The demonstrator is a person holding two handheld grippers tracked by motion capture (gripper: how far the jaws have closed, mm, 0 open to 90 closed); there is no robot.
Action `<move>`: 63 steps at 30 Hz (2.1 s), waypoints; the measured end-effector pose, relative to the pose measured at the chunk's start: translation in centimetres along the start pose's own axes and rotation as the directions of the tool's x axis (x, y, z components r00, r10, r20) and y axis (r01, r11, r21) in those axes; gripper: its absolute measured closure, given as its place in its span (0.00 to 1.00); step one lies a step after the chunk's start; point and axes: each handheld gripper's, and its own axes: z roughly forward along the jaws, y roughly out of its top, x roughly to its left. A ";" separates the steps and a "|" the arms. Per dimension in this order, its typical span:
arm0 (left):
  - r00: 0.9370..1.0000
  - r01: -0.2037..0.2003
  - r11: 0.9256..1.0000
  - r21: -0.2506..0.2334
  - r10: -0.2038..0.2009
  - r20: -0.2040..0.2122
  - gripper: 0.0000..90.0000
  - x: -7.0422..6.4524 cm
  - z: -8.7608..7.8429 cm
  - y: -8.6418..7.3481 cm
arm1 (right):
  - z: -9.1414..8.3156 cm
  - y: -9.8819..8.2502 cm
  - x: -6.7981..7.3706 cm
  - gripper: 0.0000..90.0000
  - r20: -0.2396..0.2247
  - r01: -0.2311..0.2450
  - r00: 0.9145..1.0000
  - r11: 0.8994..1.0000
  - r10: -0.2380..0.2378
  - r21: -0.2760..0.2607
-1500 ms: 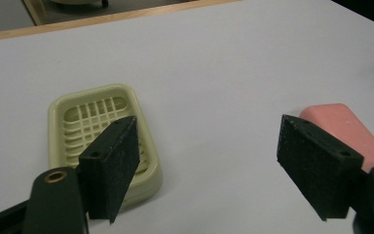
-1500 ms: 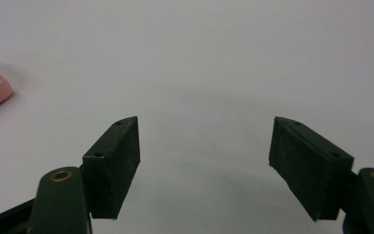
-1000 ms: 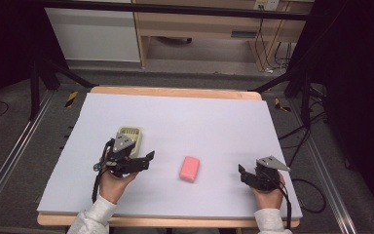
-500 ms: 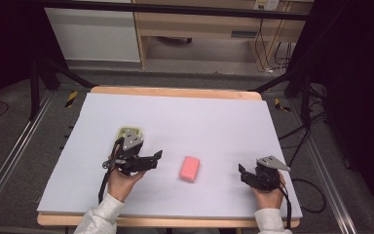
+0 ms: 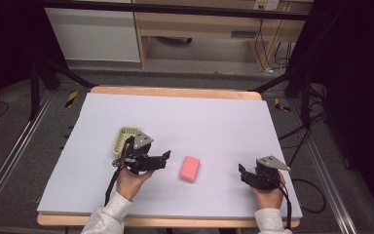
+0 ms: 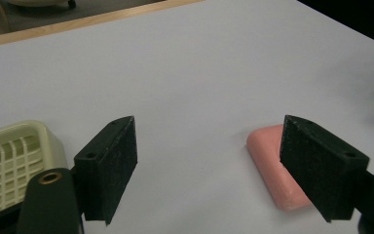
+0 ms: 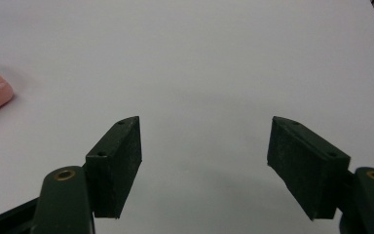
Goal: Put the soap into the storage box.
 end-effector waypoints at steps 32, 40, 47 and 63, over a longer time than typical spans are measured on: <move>0.998 -0.050 0.996 0.080 0.046 0.053 0.22 -4.4 4.6 0.2 | 0.0 0.1 0.0 0.32 0.004 0.000 1.000 1.000 0.000 0.001; 0.997 -0.049 0.994 0.099 0.042 0.065 0.22 -5.0 5.4 0.2 | 0.0 0.2 0.0 0.32 0.003 -0.004 1.000 1.000 0.004 0.003; 0.996 -0.063 0.990 0.125 0.054 0.070 0.22 -5.5 6.2 0.1 | 0.0 0.2 0.0 0.33 0.003 -0.002 1.000 1.000 0.002 0.004; 0.995 -0.081 0.980 0.181 0.070 0.066 0.19 -6.2 7.8 -0.5 | 0.1 0.1 0.0 0.34 0.002 -0.007 1.000 1.000 0.007 0.014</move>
